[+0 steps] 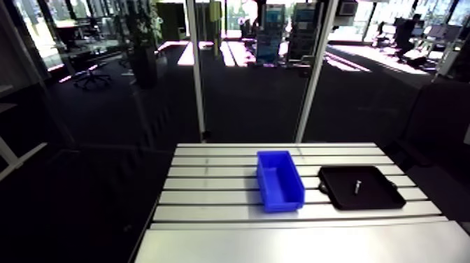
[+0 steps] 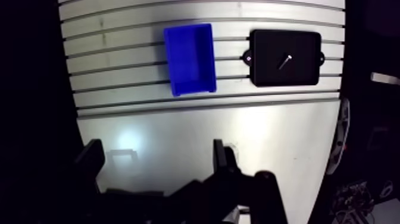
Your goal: Pick up the M10 bolt from the tray and put it into the blue bin.
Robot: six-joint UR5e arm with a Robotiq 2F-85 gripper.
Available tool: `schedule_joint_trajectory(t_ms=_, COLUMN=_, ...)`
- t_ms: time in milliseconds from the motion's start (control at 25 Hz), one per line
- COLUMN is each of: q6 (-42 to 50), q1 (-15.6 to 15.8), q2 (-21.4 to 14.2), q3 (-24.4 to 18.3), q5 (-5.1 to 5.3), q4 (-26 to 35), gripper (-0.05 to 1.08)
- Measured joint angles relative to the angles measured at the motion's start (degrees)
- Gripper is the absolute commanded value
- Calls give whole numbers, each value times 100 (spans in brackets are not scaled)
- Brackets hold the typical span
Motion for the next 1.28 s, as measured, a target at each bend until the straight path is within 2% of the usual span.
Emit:
schedule_joint_trajectory(t_ms=1000, q6=25, q1=-22, q2=6, q3=22, q5=16, q4=-111, gripper=1)
schedule_joint_trajectory(t_ms=1120, q6=63, q1=-88, q2=1, q3=57, q5=23, q4=-194, gripper=1)
schedule_joint_trajectory(t_ms=1280, q6=119, q1=-347, q2=-22, q3=128, q5=25, q4=-293, gripper=1)
